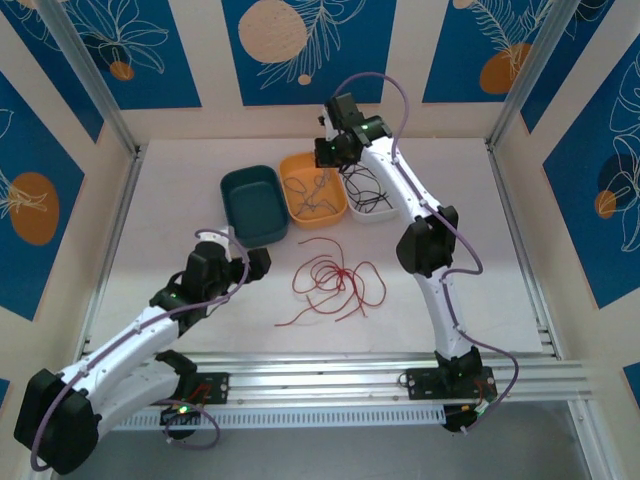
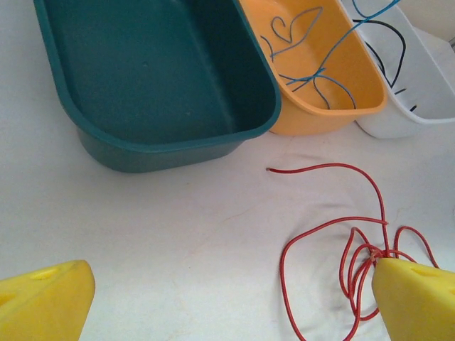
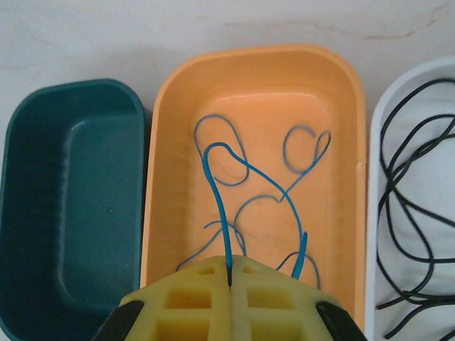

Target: Untangle the cables

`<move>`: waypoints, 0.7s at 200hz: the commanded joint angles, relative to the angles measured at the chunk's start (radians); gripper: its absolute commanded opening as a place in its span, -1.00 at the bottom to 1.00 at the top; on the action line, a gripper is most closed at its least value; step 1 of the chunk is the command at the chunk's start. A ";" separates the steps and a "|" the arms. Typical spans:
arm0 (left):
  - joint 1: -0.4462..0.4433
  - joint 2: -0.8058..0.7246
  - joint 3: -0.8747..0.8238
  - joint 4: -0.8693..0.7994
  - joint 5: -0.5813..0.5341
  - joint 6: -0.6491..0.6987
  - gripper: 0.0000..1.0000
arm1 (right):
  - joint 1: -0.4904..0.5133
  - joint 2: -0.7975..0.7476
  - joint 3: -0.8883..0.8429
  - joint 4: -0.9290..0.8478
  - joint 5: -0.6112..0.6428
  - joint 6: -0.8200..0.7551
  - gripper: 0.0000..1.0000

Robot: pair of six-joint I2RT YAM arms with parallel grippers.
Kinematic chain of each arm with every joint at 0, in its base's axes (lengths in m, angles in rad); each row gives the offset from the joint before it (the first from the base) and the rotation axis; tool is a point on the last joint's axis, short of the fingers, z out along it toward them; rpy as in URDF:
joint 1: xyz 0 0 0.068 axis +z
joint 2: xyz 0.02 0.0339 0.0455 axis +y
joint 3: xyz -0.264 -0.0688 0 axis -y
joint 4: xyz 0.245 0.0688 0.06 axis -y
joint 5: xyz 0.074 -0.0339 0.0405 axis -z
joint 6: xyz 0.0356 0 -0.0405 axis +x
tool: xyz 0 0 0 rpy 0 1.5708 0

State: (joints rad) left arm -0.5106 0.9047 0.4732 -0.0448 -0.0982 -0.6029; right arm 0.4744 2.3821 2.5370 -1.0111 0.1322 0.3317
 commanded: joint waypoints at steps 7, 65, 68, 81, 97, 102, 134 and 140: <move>0.011 0.008 0.037 0.017 0.023 0.000 1.00 | 0.024 0.042 -0.008 -0.041 -0.040 0.024 -1.00; 0.011 0.008 0.039 0.001 0.034 -0.009 1.00 | 0.034 0.099 0.003 -0.057 -0.041 0.025 -0.87; 0.011 0.007 0.038 0.001 0.034 -0.011 1.00 | 0.036 0.102 0.005 -0.058 -0.042 0.024 -0.85; 0.011 0.007 0.038 -0.005 0.037 -0.013 1.00 | 0.035 0.107 0.017 -0.066 -0.036 0.020 -0.73; 0.011 0.007 0.041 -0.013 0.040 -0.012 1.00 | 0.031 0.108 0.033 -0.078 -0.024 0.016 -0.56; 0.011 0.006 0.041 -0.015 0.040 -0.012 1.00 | 0.029 0.106 0.037 -0.082 -0.022 0.014 -0.54; 0.011 0.002 0.044 -0.020 0.036 -0.015 1.00 | 0.023 0.074 0.046 -0.092 0.000 0.008 -0.40; 0.011 0.003 0.043 -0.018 0.035 -0.016 1.00 | 0.021 0.066 0.045 -0.094 0.003 0.007 -0.37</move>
State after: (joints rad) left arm -0.5106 0.9077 0.4854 -0.0463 -0.0788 -0.6044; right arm 0.5034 2.4798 2.5473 -1.0710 0.1272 0.3458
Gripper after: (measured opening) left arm 0.998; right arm 0.290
